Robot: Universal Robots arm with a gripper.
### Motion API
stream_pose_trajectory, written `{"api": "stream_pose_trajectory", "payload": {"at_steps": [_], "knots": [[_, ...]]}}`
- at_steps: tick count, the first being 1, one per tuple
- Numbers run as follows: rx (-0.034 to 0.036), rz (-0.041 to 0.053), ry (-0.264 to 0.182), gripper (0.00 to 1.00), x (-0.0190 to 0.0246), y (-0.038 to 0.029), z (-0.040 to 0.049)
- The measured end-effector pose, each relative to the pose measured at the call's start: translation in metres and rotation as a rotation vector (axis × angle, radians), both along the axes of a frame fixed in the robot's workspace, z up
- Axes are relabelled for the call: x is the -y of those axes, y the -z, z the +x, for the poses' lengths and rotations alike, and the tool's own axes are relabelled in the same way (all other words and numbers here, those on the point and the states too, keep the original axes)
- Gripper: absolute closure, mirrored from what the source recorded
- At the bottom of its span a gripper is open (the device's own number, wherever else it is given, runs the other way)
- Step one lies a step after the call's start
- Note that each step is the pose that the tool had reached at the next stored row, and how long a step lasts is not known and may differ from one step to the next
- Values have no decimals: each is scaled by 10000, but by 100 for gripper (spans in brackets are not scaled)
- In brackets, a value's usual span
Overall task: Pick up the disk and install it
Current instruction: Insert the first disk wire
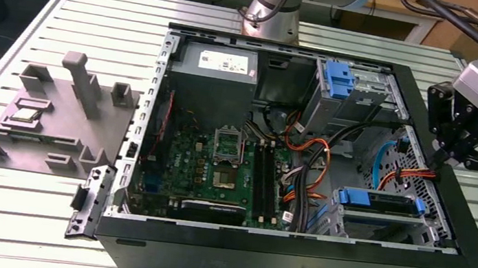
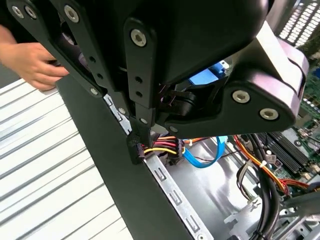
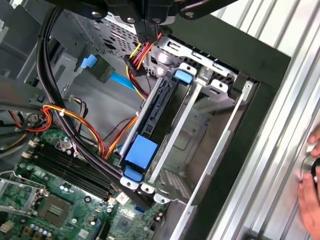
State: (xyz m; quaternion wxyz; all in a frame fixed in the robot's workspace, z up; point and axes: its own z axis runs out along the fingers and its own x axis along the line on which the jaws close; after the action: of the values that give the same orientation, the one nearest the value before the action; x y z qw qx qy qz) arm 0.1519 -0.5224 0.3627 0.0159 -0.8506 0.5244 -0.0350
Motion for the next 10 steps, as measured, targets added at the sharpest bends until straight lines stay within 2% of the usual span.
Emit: {"api": "stream_pose_trajectory", "payload": {"at_steps": [3, 7, 8, 10], "knots": [[99, -1, -400, 90, 0, 1, 0], [282, -6, -880, 90, 1, 4, 0], [327, -23, -1359, 90, -1, 7, 0], [325, -60, -1583, 90, 0, 7, 0]]}}
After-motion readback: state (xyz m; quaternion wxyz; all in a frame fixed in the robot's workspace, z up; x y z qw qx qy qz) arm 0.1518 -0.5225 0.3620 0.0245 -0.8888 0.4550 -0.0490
